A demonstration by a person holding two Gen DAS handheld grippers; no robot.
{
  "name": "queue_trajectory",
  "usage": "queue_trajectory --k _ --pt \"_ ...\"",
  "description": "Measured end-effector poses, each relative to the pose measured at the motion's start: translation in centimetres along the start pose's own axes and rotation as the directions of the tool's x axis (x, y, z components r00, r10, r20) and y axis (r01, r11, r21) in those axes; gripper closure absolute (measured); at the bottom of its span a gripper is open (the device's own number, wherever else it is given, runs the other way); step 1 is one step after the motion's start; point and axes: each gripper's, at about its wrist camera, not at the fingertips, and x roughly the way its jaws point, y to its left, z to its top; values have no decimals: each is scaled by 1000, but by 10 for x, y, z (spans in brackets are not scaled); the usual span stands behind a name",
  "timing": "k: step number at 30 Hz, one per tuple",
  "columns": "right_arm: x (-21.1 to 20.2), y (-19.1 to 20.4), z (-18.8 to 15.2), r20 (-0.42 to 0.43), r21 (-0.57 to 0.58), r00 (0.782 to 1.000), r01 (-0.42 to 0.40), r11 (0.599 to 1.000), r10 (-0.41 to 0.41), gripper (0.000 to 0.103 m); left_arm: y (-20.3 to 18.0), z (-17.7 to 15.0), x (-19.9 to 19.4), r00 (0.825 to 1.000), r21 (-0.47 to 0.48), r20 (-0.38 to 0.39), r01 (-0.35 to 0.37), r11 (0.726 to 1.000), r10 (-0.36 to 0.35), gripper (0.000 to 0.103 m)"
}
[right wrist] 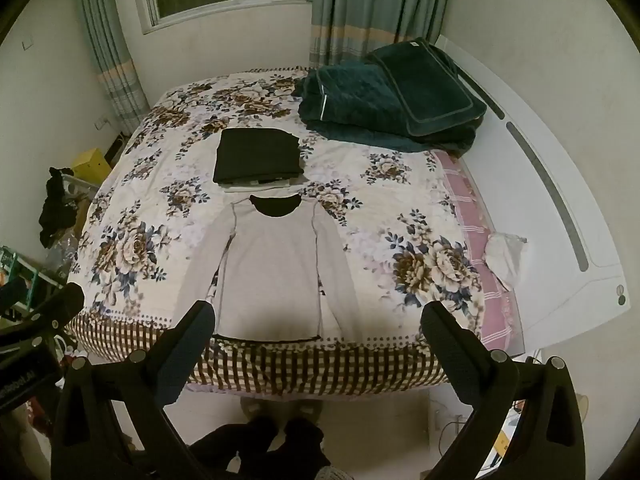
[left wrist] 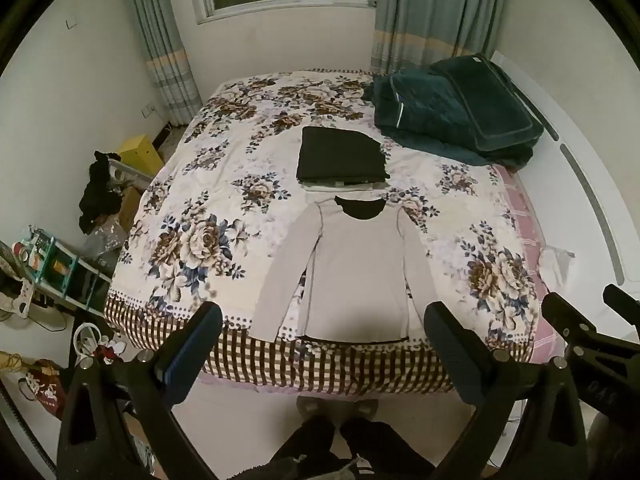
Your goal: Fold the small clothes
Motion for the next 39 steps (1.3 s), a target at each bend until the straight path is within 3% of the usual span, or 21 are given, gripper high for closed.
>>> queue_trajectory --k 39 --pt "9 15 12 -6 -10 1000 -7 1000 6 0 -3 7 8 1000 -9 19 11 1000 -11 0"
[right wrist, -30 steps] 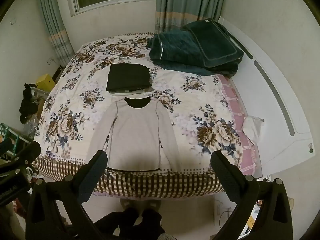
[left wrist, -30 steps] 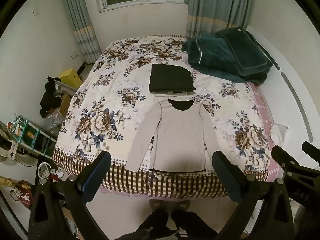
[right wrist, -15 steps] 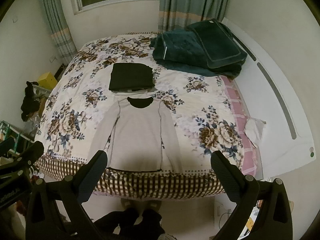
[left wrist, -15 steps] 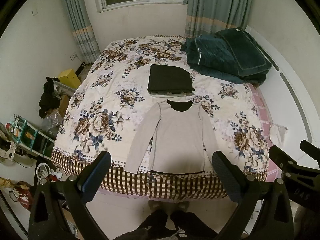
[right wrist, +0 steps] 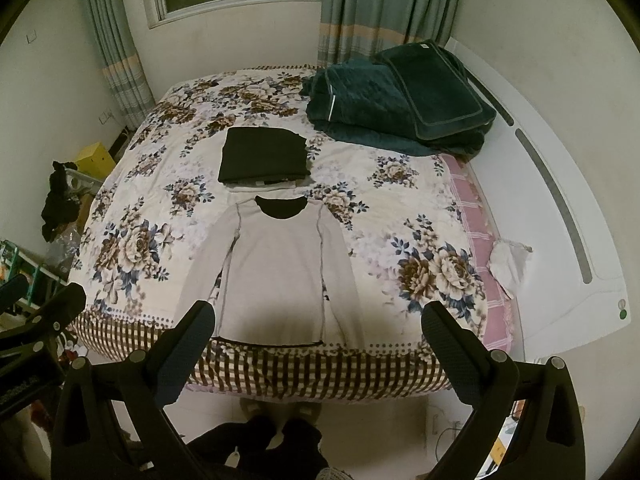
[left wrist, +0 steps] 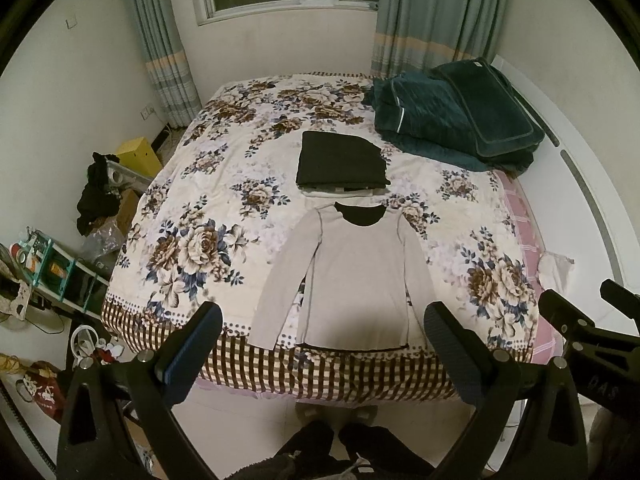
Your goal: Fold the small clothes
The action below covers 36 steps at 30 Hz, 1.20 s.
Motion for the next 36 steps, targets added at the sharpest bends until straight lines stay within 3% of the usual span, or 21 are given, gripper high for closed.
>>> queue_trajectory --k 4,36 --pt "1 4 13 4 -4 1000 -6 1000 6 0 2 -1 -1 1000 -4 2 3 1000 -3 0" --pt "-3 9 15 7 -5 1000 -10 1000 10 0 1 1 1 1000 -5 6 8 1000 -8 0"
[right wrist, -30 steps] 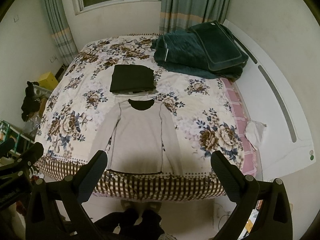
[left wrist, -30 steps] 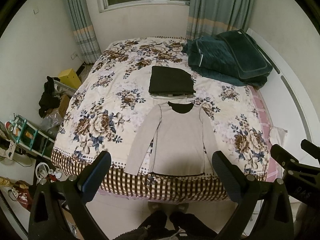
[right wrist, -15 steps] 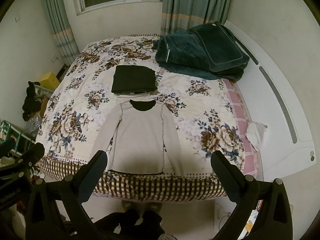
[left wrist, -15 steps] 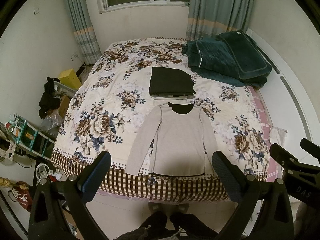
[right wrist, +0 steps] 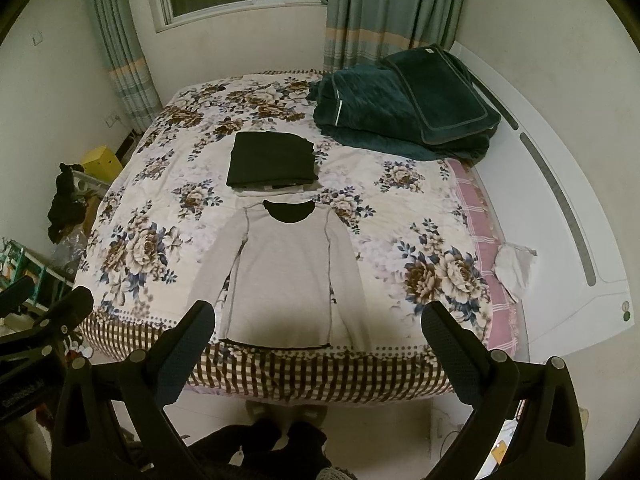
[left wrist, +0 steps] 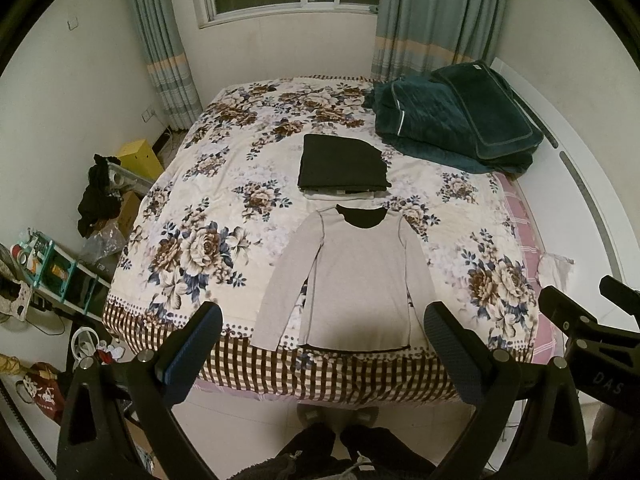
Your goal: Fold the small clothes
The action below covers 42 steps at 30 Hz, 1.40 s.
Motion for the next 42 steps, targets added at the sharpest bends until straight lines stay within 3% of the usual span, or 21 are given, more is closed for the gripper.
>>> queue_trajectory --k 13,20,24,29,33,38,42 --pt "0 1 1 3 2 1000 0 1000 0 0 0 0 0 1000 1 4 3 1000 -3 0" --pt "1 -1 -1 3 6 1000 -1 1000 1 0 4 19 10 1000 0 -5 11 1000 -11 0" --pt "20 1 6 -35 57 999 -10 998 12 0 12 32 33 999 -4 21 -39 999 39 0" --pt "100 -20 5 -140 214 990 3 977 28 0 33 32 91 991 -38 74 -108 993 110 0" --pt "195 -75 -22 -252 361 967 67 930 28 0 36 25 171 990 -41 18 -142 989 143 0" --pt "353 -171 -94 -413 570 903 155 807 119 0 29 -5 285 969 -3 -128 -215 977 213 0" --pt "470 -231 -167 -456 703 853 169 691 255 1 28 -34 354 925 28 -211 -317 948 316 0"
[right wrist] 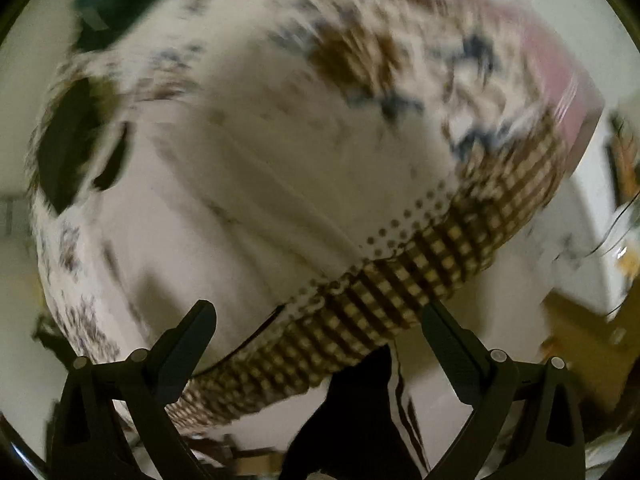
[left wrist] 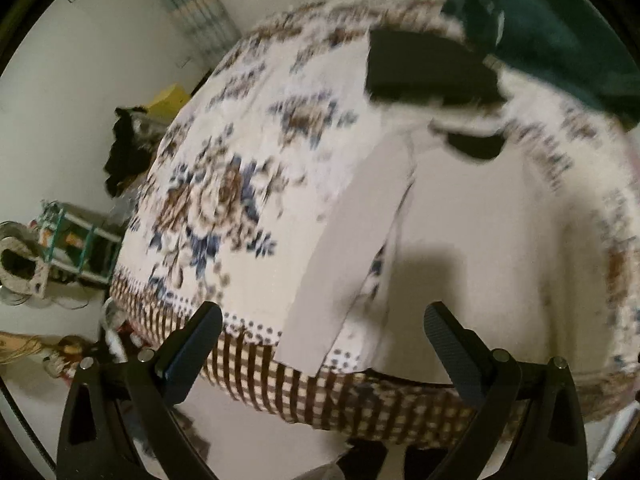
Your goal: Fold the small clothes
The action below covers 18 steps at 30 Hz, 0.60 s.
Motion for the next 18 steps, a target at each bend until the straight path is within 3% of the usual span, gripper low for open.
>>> queue_trajectory --k 1,3,7,8,9,10,11,12,16,18 --pt "32 -13 11 -28 24 999 -16 1000 16 1 -3 -4 16 1000 -3 -16 -24 1000 24 0" --pt "87 -30 24 -78 54 995 -51 997 55 12 -11 -11 45 996 -14 -63 -66 998 65 0" --pt "173 -42 26 -155 106 979 -120 987 135 18 -26 -28 95 987 -8 -146 -67 998 65 0" --pt "185 -43 24 -156 114 977 -125 986 142 28 -29 -31 104 985 7 -154 -73 997 73 0" --pt "195 -44 22 -150 120 976 -138 983 155 54 -33 -34 114 983 24 -164 -79 997 81 0" --pt "202 -43 21 -135 122 978 -145 982 161 66 -36 -36 123 980 36 -177 -82 996 87 0" --pt "204 -42 19 -105 118 981 -148 982 161 87 -37 -38 131 979 39 -185 -83 996 89 0" --pt "203 -41 17 -74 111 985 -148 983 156 98 -37 -41 138 978 35 -193 -77 996 83 0" --pt "171 -31 10 54 76 992 -122 990 118 99 -28 -43 159 977 -6 -211 -40 999 38 0" --pt "141 -5 3 102 -3 990 -98 995 97 99 -22 -44 163 978 -17 -209 -32 999 28 0"
